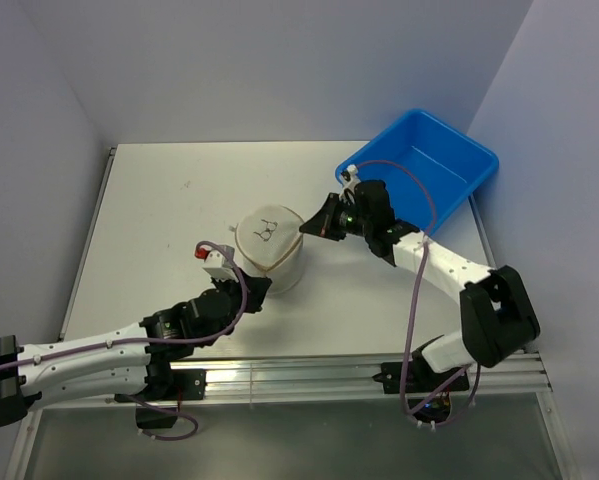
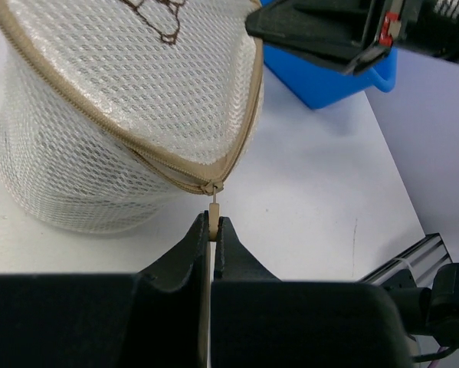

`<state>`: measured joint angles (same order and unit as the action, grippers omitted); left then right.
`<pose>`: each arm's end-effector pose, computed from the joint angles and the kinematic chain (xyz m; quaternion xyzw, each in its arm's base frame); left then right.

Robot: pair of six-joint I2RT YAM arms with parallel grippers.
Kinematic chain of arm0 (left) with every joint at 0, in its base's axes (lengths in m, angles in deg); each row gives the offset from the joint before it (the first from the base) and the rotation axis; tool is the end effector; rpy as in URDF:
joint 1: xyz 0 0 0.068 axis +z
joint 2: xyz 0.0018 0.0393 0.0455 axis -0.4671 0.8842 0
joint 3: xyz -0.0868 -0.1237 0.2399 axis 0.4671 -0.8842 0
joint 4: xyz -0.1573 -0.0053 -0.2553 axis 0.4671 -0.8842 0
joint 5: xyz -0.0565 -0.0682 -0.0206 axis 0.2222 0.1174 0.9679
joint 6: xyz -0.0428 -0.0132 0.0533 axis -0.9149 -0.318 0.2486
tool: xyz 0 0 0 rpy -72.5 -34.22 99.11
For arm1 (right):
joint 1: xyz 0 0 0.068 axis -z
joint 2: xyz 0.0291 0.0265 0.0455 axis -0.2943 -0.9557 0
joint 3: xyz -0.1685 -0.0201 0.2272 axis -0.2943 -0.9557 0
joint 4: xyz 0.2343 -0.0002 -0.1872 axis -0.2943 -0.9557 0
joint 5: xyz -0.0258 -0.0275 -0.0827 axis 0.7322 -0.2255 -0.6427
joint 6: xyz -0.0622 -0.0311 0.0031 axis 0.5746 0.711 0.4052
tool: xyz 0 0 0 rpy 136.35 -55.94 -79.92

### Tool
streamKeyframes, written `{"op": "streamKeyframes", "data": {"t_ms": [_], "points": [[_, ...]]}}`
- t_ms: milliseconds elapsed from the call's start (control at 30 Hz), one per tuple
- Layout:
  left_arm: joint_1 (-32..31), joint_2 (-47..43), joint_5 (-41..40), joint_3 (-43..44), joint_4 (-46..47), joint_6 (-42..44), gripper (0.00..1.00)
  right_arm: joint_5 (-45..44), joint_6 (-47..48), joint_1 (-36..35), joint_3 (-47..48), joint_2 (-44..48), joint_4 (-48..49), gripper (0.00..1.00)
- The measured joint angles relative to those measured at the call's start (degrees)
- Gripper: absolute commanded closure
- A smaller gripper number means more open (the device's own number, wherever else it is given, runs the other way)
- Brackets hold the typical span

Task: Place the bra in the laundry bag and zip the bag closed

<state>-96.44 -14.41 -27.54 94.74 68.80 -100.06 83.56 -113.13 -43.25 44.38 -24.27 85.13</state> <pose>0.1157 -0.2042 0.2281 -0.0432 0.7835 -0.3524 0.5100 0.3127 0.1805 0.2332 0.0012 0.8300 0.4508 0.3285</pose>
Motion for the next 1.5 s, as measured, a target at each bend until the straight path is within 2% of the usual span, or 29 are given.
{"op": "streamKeyframes", "data": {"t_ms": [67,100,133,167,233,300,533,800,933,1267,1367,1500], "points": [[0.02,0.52,-0.22,-0.04,0.31,-0.02,1.0,1.33,0.48,-0.09,3.23,-2.58,-1.51,0.91],[0.02,1.27,-0.31,-0.04,0.98,0.02,1.0,1.22,0.81,-0.24,4.26,-3.28,-2.14,0.7],[0.02,2.47,-0.07,-0.04,1.7,0.02,1.0,0.52,1.18,-0.42,4.66,-3.39,-2.45,0.6],[0.02,3.48,0.2,-0.04,2.05,0.07,1.0,-0.85,1.44,-0.48,4.7,-3.3,-2.56,0.45],[-0.13,6.25,1.44,-0.04,3.78,0.26,1.0,-4.04,2.25,-0.66,4.35,-1.99,-2.93,0.36],[-0.13,8.87,2.45,0.02,5.6,0.63,1.0,-6.23,2.25,-0.74,2.36,1.01,-2.84,0.35],[-0.17,13.81,5.33,1.79,10.64,2.21,1.0,-10.1,0.07,-5.51,-11.56,20.68,-2.45,0.34],[-0.17,14.08,6.4,1.92,12.52,1.9,1.0,-12.37,-2.95,-12.28,-14.69,21.81,-1.9,0.32],[-0.17,14.45,7.17,1.92,13.03,1.57,1.0,-10.84,-5.03,-13.44,-16.72,18.93,0.44,0.41],[-0.17,14.4,7.69,1.92,12.92,1.53,1.0,-10.97,-7.08,-13.81,-16.79,17.59,3.76,0.92],[-0.17,13.51,7.61,1.9,11.93,1.49,1.0,-11.54,-6.84,-13.84,-16.76,17.57,3.85,0.99],[-0.17,10.56,6.38,1.62,8.57,1.4,1.0,-11.63,-5.79,-11.78,-16.74,17.42,3.76,1.0]]}}
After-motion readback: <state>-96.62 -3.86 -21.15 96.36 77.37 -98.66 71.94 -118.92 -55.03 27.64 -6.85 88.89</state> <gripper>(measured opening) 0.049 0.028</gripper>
